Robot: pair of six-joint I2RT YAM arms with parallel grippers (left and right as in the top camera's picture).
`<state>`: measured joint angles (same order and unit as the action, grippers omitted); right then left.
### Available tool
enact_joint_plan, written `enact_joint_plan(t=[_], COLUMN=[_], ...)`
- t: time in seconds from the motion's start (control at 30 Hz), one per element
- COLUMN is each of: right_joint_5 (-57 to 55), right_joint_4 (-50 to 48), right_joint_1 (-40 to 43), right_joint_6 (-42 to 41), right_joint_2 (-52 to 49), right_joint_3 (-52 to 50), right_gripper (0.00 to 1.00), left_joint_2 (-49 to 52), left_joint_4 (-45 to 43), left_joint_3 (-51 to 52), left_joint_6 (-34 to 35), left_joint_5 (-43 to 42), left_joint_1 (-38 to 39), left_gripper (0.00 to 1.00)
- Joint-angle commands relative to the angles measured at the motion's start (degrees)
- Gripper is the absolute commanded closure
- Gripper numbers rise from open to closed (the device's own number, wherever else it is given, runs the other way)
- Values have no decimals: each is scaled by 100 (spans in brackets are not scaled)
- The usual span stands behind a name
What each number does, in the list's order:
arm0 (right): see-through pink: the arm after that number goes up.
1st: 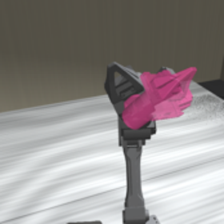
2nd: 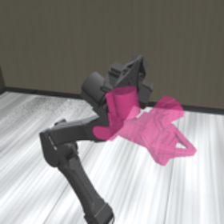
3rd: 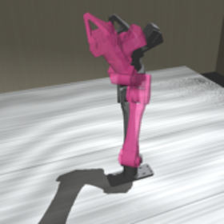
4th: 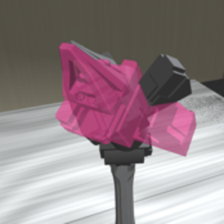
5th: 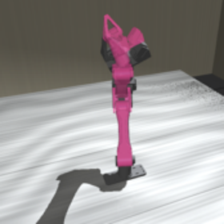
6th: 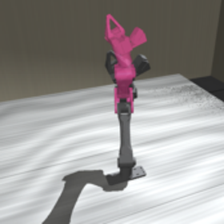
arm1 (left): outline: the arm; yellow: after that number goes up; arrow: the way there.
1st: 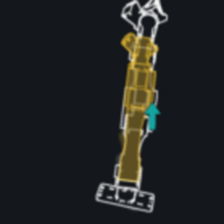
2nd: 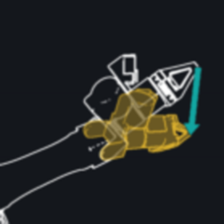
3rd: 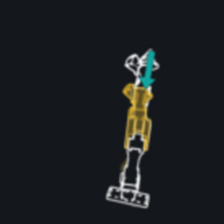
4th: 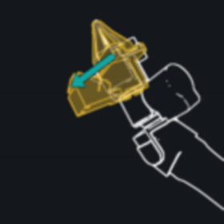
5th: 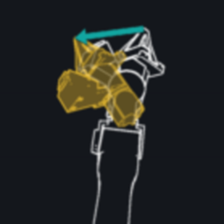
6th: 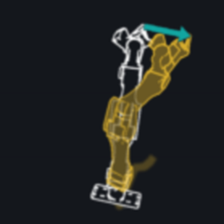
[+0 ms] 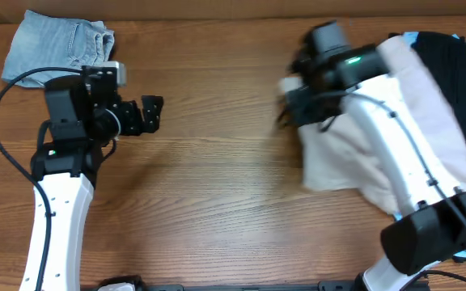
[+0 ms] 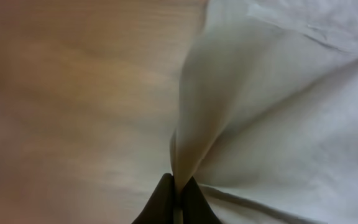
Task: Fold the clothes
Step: 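Pull the beige shorts with the right gripper onto the table center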
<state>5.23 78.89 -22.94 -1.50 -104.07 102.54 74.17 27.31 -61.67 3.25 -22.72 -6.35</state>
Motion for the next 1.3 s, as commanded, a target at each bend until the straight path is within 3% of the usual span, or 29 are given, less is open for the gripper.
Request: enact_joint_plan(t=[0.0,0.07,0.13,0.17,0.2,0.23,0.33,0.4,0.43,0.47,0.6,0.73,1.0,1.27], right_joint_5=[715,776,796,793,717,535,63,15,17,42,103,109,105,103], right_joint_4=[11,13,4,-9,-37,-55,-85,-146,-197,-232,-310,-299,-293,-293], right_joint_1=[-986,-1674,-2151,-2256,-2299,-2249,-1718,-1198,-667,-271,1113,1768,2002,2002], right_joint_6=[-37,-153,-400,-509,-767,-1051,-1707,-1832,-1849,-1851,-1845,-1823,-1801,-1803], right_joint_2=[197,197,197,197,197,210,321,411,463,470,461,461,461,457], right_joint_3=[173,173,173,173,175,181,181,179,179,179,177,173,170,166], right_gripper=[96,96,88,60,44,40,31,17,4,1,0,0,0,0], left_joint_2=[9,9,9,9,9,9,9,11,44,98,669,1344,2688,3394], left_joint_4=[-37,-42,-33,-35,-37,-39,-20,11,59,98,90,-37,-608,-726], left_joint_3=[-144,-144,-144,-144,-144,-144,-144,-144,-144,-144,-144,-146,-146,-146], left_joint_6=[101,98,87,35,33,33,-20,-271,-520,-673,-1224,-1523,-1370,-1130], left_joint_5=[55,155,378,376,374,365,317,42,-195,-278,-240,297,2166,2717], left_joint_1=[-262,-341,-341,-341,-339,-337,-275,-155,11,170,1108,1980,3156,3178], left_gripper=[0,0,0,0,0,0,0,0,0,0,0,0,0,0])
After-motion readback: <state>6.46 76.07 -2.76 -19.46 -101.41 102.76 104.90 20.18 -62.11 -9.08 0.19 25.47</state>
